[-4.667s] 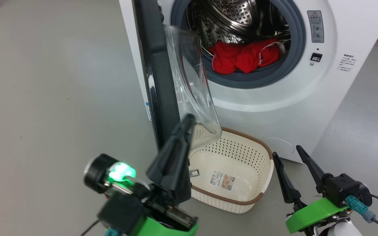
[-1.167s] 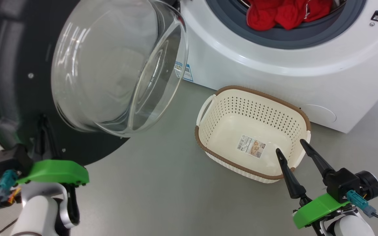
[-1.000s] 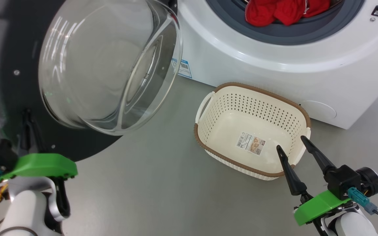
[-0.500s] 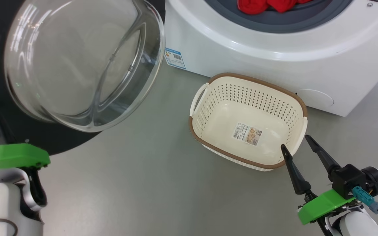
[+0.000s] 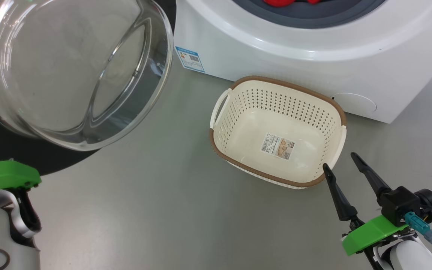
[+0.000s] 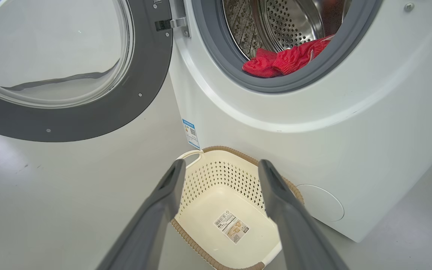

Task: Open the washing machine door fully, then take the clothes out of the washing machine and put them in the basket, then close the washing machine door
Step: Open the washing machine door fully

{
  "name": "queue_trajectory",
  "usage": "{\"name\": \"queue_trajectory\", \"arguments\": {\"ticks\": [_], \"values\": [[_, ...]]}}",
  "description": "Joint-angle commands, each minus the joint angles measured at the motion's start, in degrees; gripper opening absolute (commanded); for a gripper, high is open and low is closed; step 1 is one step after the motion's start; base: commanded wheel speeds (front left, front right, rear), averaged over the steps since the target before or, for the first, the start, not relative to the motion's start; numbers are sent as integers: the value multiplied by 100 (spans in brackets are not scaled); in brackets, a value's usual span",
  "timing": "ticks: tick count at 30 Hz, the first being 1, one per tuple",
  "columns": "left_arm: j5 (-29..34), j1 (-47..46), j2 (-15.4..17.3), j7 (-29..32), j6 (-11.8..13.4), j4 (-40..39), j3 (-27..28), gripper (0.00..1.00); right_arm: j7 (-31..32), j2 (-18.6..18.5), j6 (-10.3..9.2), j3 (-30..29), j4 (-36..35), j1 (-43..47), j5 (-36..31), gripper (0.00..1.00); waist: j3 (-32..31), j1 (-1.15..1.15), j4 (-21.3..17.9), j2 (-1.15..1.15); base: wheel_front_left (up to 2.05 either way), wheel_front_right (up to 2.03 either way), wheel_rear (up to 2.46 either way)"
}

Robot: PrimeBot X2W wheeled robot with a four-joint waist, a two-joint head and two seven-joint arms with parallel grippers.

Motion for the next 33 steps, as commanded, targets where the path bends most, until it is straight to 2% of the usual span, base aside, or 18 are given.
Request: {"name": "queue_trajectory", "arguments": {"ticks": [1,10,11,12,13,14,15,16,21,27,29,33], "values": [[81,-59,275,-28,-5,-87,270,0,-33,-19,26,103,-132,-167,60,100,-6,0,-5,0,0,0,0],[306,8,165,-28,-147,-66,348,0,-33,47,26,139,-36,-160,106,100,-137,0,17,0,0,0,0],[334,25,160,-28,-181,-71,336,8,-34,63,26,155,-16,-168,115,100,-168,0,10,0,0,0,0],[360,45,155,-28,-223,-79,317,31,-34,80,26,172,3,-175,127,100,-201,0,0,0,0,0,0],[403,69,159,-28,-255,-83,287,31,-34,98,26,184,22,-180,140,100,-236,0,-10,0,0,0,0],[447,89,158,-28,-279,-109,256,50,-35,115,26,193,44,-184,152,100,-275,0,-20,0,0,0,0],[497,113,157,-28,-292,-152,225,95,-35,132,26,200,64,-187,166,100,-316,0,-33,0,0,0,0],[542,142,155,-28,-315,-195,188,100,-35,149,26,206,81,-189,180,100,-358,0,-48,0,0,0,0],[646,301,96,-28,-419,-511,17,100,-36,244,26,183,113,-173,235,100,-573,0,-140,0,0,0,0],[567,496,-11,-9,-561,-1315,-115,100,-36,365,26,86,83,-161,288,100,-784,0,-338,0,0,0,0],[502,573,-44,38,-673,-1599,-196,100,-36,401,26,45,67,-165,301,100,-850,0,-426,0,0,0,0],[358,668,-64,103,-1106,-2063,-504,100,-36,478,26,-84,21,-187,377,100,-963,0,-639,0,0,0,0]]}}
